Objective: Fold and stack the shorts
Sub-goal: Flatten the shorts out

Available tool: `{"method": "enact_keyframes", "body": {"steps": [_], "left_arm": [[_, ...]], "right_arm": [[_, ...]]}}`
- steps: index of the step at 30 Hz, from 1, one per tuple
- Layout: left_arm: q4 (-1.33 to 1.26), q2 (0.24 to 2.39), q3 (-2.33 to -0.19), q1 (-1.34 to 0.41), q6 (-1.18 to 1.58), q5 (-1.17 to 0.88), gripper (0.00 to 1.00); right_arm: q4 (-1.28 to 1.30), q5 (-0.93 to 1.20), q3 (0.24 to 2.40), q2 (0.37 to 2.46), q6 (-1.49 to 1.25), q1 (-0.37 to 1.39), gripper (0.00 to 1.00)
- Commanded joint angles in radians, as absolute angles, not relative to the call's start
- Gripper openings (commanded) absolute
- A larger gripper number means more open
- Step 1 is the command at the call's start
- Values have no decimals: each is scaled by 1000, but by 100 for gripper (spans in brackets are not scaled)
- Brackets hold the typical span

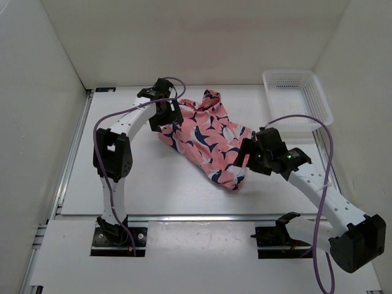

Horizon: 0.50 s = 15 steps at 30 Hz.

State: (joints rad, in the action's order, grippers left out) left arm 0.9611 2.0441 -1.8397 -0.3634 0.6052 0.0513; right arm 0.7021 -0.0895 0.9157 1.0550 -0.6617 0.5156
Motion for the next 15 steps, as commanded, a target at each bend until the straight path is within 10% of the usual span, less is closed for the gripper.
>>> {"method": "enact_keyframes", "body": {"steps": [1, 8, 13, 15], "left_arm": [[1043, 2045, -1838, -379, 620, 117, 100], [999, 2154, -1850, -388, 611, 80, 96], [989, 2177, -1887, -388, 598, 80, 11], [1002, 2177, -1896, -379, 598, 80, 10]], "right_arm": [[654, 196, 798, 1036, -843, 486, 98], [584, 246, 674, 1037, -908, 463, 100], [499, 190, 683, 1156, -868, 472, 98], [480, 131, 706, 1254, -839, 482, 89]]}}
